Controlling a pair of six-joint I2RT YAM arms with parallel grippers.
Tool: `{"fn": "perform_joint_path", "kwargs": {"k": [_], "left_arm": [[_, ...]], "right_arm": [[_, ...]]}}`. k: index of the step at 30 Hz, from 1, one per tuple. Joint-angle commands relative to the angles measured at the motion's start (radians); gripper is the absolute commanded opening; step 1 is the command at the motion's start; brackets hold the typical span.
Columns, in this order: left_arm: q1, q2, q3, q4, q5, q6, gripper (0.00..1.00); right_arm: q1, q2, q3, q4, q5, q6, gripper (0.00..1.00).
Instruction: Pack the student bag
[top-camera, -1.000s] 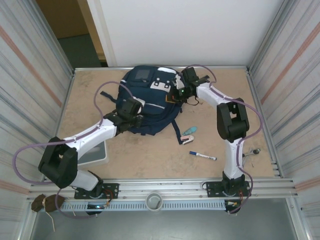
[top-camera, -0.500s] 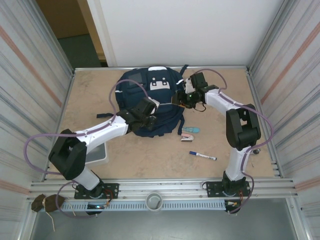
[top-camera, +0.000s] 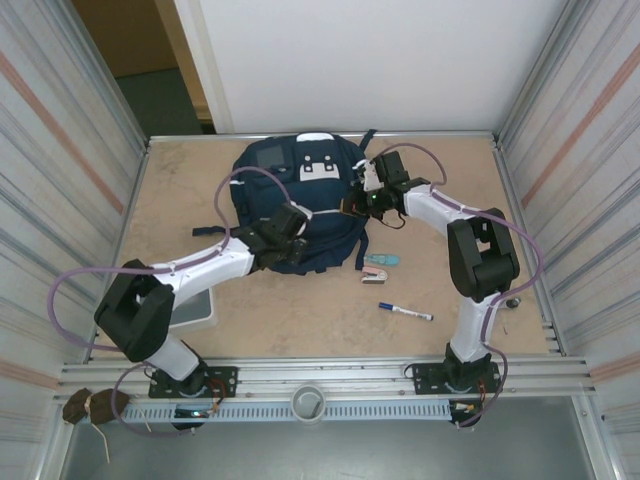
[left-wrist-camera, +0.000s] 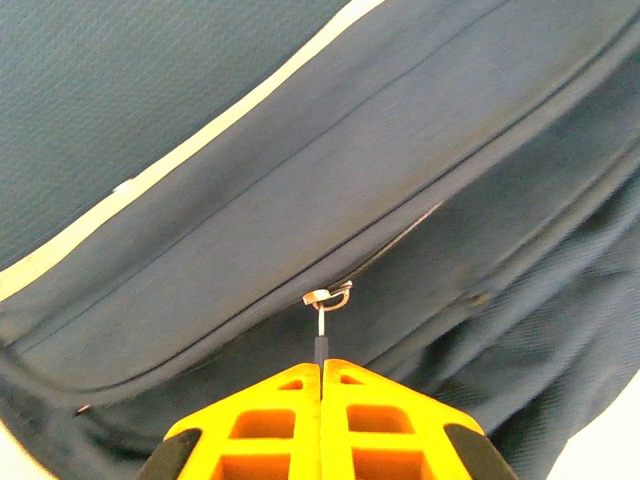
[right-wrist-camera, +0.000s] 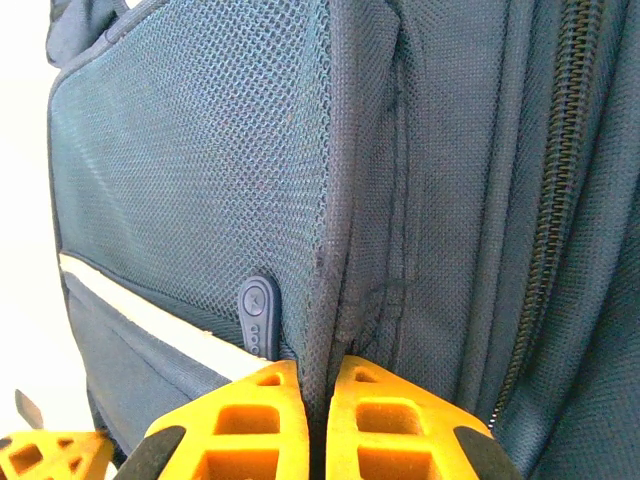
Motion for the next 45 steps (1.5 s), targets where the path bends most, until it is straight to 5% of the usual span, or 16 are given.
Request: {"fn": "perform_joint_path", "kwargs": {"k": [1, 7, 16, 23, 28, 35, 45], "left_arm": [[0.069, -0.044, -0.047, -0.035, -0.079, -0.016, 0.00], [0.149, -0.043, -0.060, -0.043, -0.093, 0.001, 0.00], [0.093, -0.080, -0.049, 0.018, 0.133, -0.021, 0.00], [0.052, -0.027, 0.025, 0.048, 0.195, -0.038, 0.00], [0.039, -0.004, 0.041, 0.045, 0.177, -0.036, 0.00], [0.032, 0.001, 0.016, 0.055, 0.168, -0.038, 0.00], [0.026, -0.002, -0.002, 0.061, 0.144, -0.035, 0.00]], "right_arm": [[-0.048, -0.019, 0.027, -0.077, 0.011, -0.102, 0.00], [-0.069, 0.043, 0.143, -0.192, -0.063, -0.242, 0.00], [-0.059, 0.189, 0.354, -0.192, -0.094, -0.172, 0.01], [-0.038, 0.246, 0.465, -0.168, -0.097, -0.066, 0.22], [-0.060, 0.091, 0.283, -0.150, 0.033, -0.041, 0.41], [0.019, -0.083, -0.063, 0.152, -0.028, 0.161, 0.55], [0.099, -0.005, -0.058, 0.230, 0.076, 0.244, 0.54]]}}
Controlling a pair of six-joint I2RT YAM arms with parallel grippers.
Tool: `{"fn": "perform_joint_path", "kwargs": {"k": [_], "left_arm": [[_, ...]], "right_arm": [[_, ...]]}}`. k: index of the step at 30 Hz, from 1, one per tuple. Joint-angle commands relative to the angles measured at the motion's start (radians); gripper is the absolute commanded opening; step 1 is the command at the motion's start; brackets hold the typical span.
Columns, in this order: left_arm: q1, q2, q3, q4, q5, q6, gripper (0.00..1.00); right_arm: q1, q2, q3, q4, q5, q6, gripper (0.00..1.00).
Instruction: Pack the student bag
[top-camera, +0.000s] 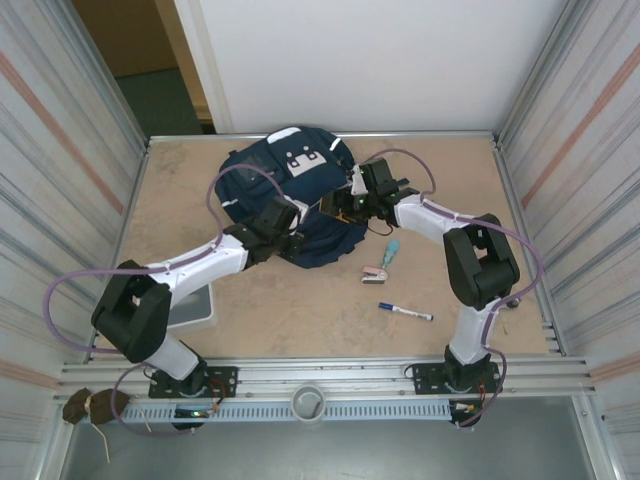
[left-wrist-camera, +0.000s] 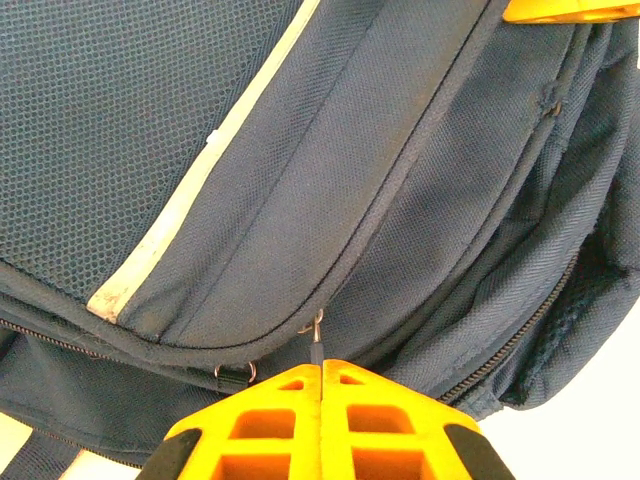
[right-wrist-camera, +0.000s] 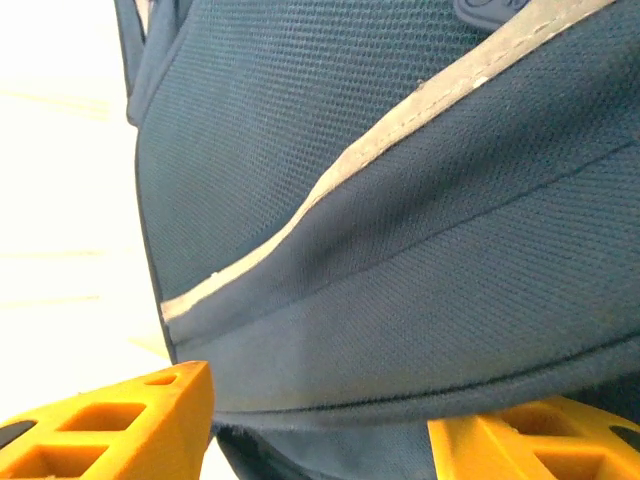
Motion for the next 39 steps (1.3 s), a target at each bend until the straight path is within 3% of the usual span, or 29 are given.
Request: {"fn": "perform_joint_path", "kwargs": {"k": [1, 6, 7, 14, 18, 21, 25, 29, 34, 39], "left_arm": [[-0.013, 0.002, -0.016, 0.021, -0.013, -0.013, 0.00], [-0.003, -0.034, -0.053, -0.005, -0.114, -0.002, 0.00], [0.010, -0.048, -0.065, -0.008, -0.121, 0.000, 0.00], [0.153, -0.108, -0.133, 0.013, -0.141, 0.004, 0.00], [0.191, -0.085, -0.113, 0.007, -0.173, 0.009, 0.00], [0.190, -0.114, -0.118, 0.036, -0.029, 0.015, 0.00], [0.175, -0.172, -0.179, 0.163, 0.267, -0.011, 0.24], [0.133, -0.133, -0.156, 0.185, 0.316, -0.018, 0.40], [0.106, -0.028, -0.076, 0.154, 0.341, -0.025, 0.43], [0.101, 0.047, -0.028, 0.133, 0.298, -0.048, 0.42]], "right_arm": [[-0.002, 0.044, 0.028, 0.045, 0.064, 0.050, 0.50], [-0.037, 0.023, 0.003, 0.047, 0.120, 0.034, 0.04], [-0.049, 0.009, -0.011, 0.058, 0.113, 0.032, 0.00], [-0.089, -0.048, -0.015, 0.003, 0.021, -0.059, 0.00], [-0.086, -0.036, 0.011, -0.024, -0.030, -0.068, 0.00], [-0.079, -0.022, 0.018, -0.003, -0.056, -0.042, 0.00], [-0.077, -0.019, 0.032, -0.002, -0.055, -0.038, 0.00], [-0.077, -0.013, 0.040, -0.010, -0.053, -0.041, 0.00], [-0.076, -0.016, 0.046, -0.003, -0.067, -0.027, 0.00], [-0.070, -0.036, 0.046, 0.047, -0.108, 0.019, 0.00]]}}
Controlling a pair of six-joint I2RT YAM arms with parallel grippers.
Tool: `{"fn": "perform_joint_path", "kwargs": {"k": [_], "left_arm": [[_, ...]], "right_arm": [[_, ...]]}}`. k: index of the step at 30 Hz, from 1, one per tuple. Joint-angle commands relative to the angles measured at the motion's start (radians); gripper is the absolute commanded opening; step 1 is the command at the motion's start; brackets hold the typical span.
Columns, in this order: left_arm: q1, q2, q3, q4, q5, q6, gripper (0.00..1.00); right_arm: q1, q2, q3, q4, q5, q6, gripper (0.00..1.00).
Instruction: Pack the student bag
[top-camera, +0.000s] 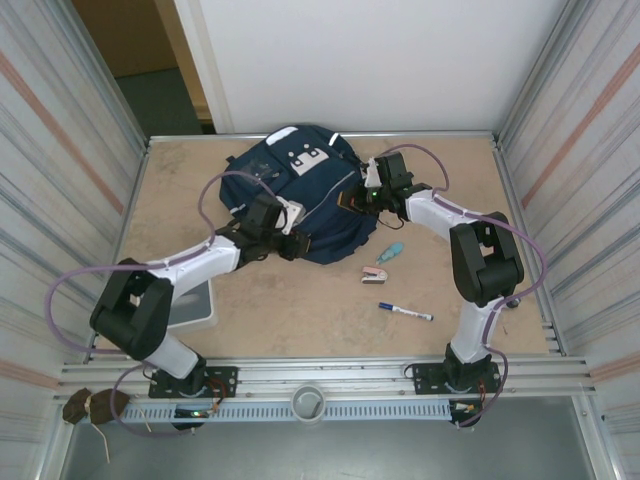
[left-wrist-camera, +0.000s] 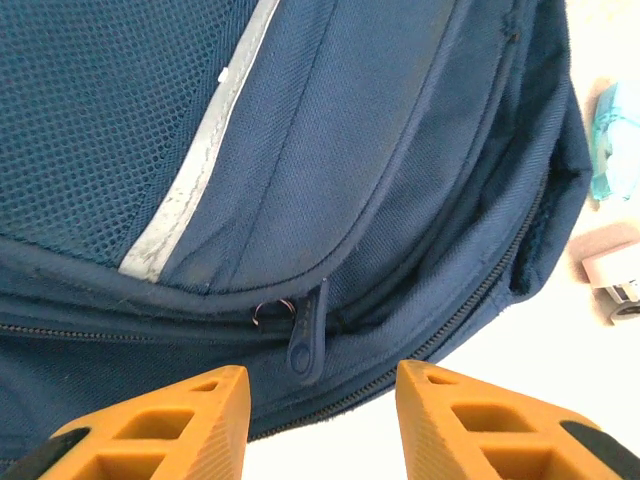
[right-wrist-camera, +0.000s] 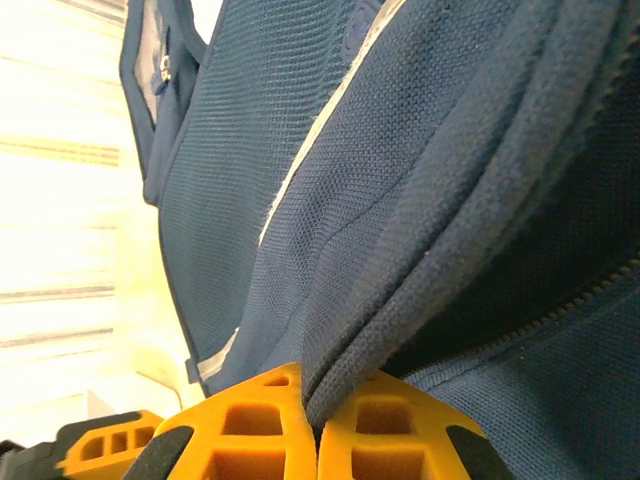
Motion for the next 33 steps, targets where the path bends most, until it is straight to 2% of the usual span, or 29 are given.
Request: {"fn": "perform_joint_path", "kwargs": {"k": [1, 12, 18, 22, 27, 33], "left_arm": [[-0.003, 0.035, 0.049, -0.016, -0.008, -0.021, 0.42], [-0.003, 0.133, 0.099, -0.029, -0.013, -0.043, 0.35], [-0.001, 0.179, 0.107, -0.036, -0.062, -0.060, 0.37], [0.006, 0.204, 0.109, -0.019, -0.054, -0.066, 0.37], [0.015, 0.192, 0.101, -0.009, -0.046, -0.060, 0.22], [0.060, 0.095, 0.045, -0.013, -0.117, -0.024, 0.03]], "right_arm": [[0.017, -0.037, 0.037, 0.046, -0.062, 0.033, 0.00], [0.036, -0.049, 0.058, 0.051, -0.079, 0.050, 0.00], [0.045, -0.043, 0.070, 0.045, -0.088, 0.053, 0.00], [0.041, -0.039, 0.061, 0.035, -0.085, 0.045, 0.00], [0.023, -0.043, 0.038, 0.007, -0.067, 0.019, 0.00], [-0.027, -0.068, 0.018, -0.085, -0.030, -0.057, 0.00]]}}
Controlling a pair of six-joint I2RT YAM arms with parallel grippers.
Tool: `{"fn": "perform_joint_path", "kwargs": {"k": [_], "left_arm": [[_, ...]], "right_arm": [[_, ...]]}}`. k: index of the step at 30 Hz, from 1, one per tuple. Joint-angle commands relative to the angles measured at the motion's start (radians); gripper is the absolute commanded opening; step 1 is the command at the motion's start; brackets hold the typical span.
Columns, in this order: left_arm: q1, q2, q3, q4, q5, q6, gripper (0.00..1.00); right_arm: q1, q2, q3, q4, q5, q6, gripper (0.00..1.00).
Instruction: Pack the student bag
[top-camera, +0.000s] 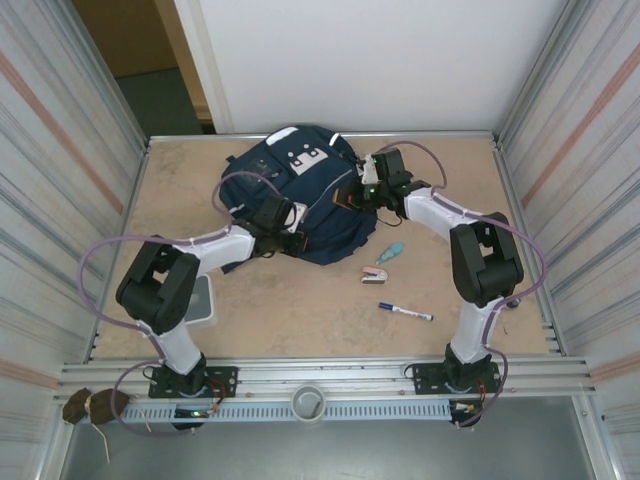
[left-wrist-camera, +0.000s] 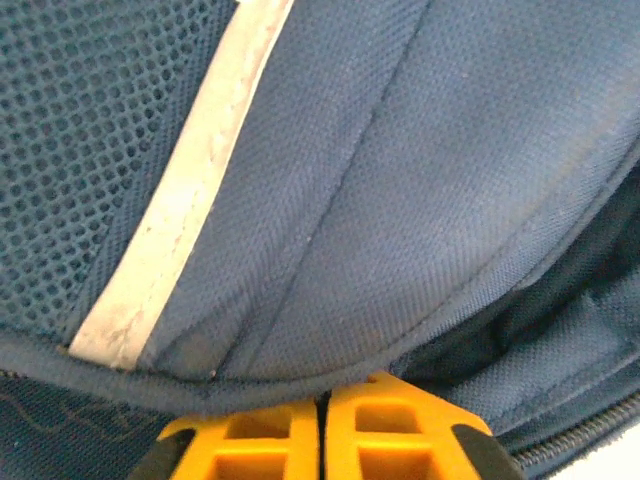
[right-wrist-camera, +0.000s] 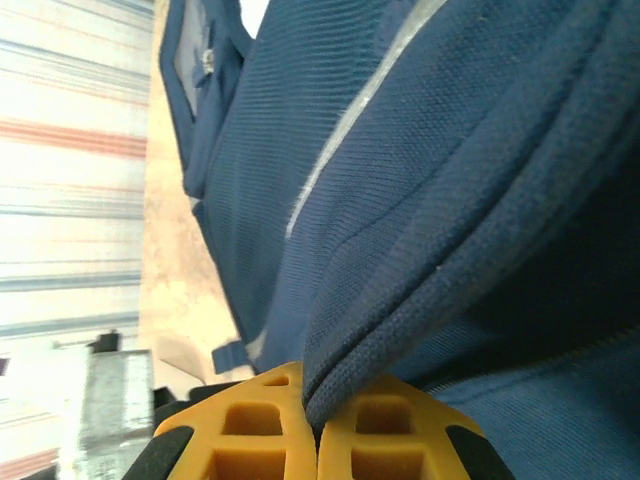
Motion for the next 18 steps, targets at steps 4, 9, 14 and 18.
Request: {"fn": "perform_joint_path", "kwargs": {"k": [4, 9, 14, 18], "left_arm": [[0.083, -0.129, -0.065, -0.012, -0.116, 0.035, 0.01], [0.122, -0.160, -0.083, -0.039, -0.177, 0.043, 0.01], [0.139, -0.148, -0.079, -0.063, -0.228, 0.034, 0.04], [0.138, -0.205, -0.095, -0.036, -0.149, 0.047, 0.36]], "right_arm": [[-0.054, -0.088, -0.037, -0.074, -0.004, -0.079, 0.00], [-0.064, -0.094, -0.034, -0.072, -0.033, -0.080, 0.00], [-0.058, -0.083, -0.029, -0.008, -0.106, -0.029, 0.00], [-0.027, -0.065, 0.002, 0.008, -0.130, -0.007, 0.00]]}}
